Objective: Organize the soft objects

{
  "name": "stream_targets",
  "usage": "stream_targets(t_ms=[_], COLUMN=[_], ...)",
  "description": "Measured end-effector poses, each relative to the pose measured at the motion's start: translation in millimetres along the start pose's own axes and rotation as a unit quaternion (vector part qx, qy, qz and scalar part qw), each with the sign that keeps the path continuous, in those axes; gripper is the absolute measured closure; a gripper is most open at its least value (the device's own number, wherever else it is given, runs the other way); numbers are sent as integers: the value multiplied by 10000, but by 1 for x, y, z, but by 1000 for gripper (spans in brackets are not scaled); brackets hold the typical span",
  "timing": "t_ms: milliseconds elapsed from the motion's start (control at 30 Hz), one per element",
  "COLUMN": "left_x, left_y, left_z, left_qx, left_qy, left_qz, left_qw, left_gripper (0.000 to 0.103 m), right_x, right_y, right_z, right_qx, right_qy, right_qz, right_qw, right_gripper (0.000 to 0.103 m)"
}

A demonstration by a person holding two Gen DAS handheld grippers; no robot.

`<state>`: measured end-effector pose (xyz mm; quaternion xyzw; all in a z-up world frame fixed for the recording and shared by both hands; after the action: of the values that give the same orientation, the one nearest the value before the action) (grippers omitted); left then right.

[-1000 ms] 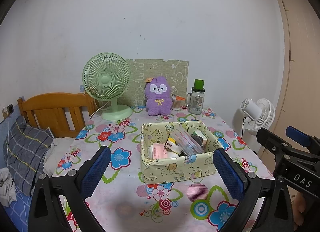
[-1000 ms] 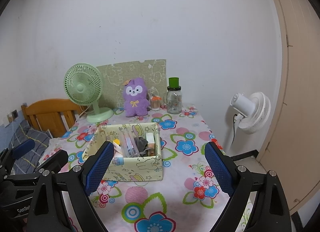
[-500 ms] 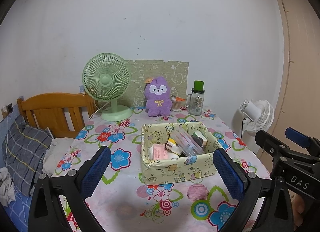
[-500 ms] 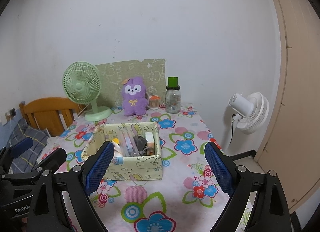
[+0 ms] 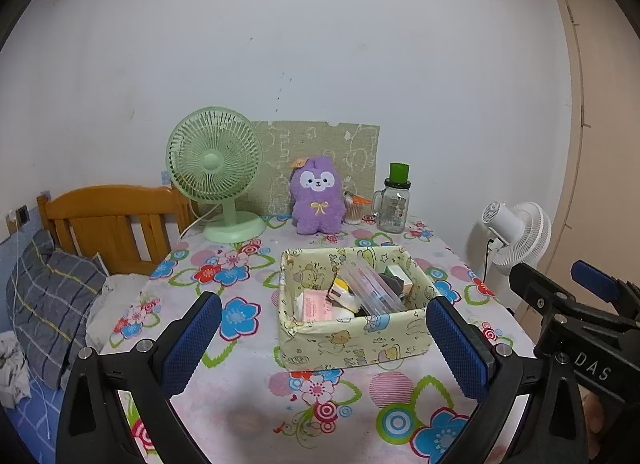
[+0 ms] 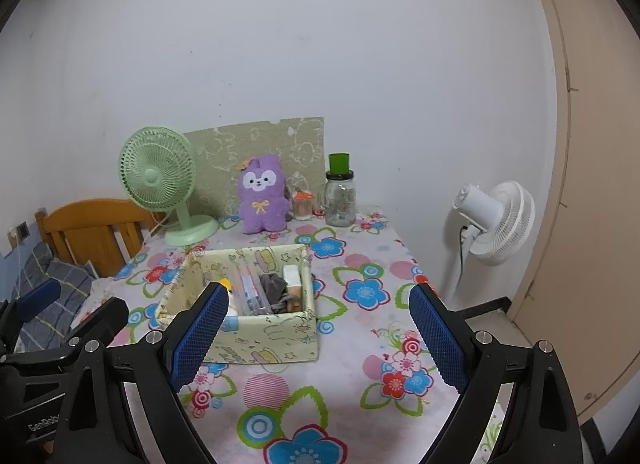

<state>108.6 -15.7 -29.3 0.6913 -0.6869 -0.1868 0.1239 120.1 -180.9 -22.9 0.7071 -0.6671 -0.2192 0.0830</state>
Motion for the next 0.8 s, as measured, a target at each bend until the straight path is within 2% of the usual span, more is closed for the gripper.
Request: stream_targets(t_ms=[800], left_x=[0], left_y=[-2], left_z=[-3], left_qx=[-13], left_qy=[4], left_qz=[-67], left_qw=[10000], left_gripper=[0], right_x=[0], right_y=[-4], right_z=[-1], right_qx=[15], right_qy=[-4], right_qz=[-106], right_qw=[9999], right_gripper=[9])
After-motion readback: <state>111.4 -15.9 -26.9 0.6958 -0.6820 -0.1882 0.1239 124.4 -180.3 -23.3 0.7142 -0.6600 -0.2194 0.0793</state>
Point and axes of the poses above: each gripper's, at about its wrist camera, not at the fingertips, and y roughly against the way its jaws point, x to its right, z to its underside, the point moved 10 cm from there along -y, roughly the way its jaws point, and after that the axes turned 8 degrees about -y, right-handed, at the moved point
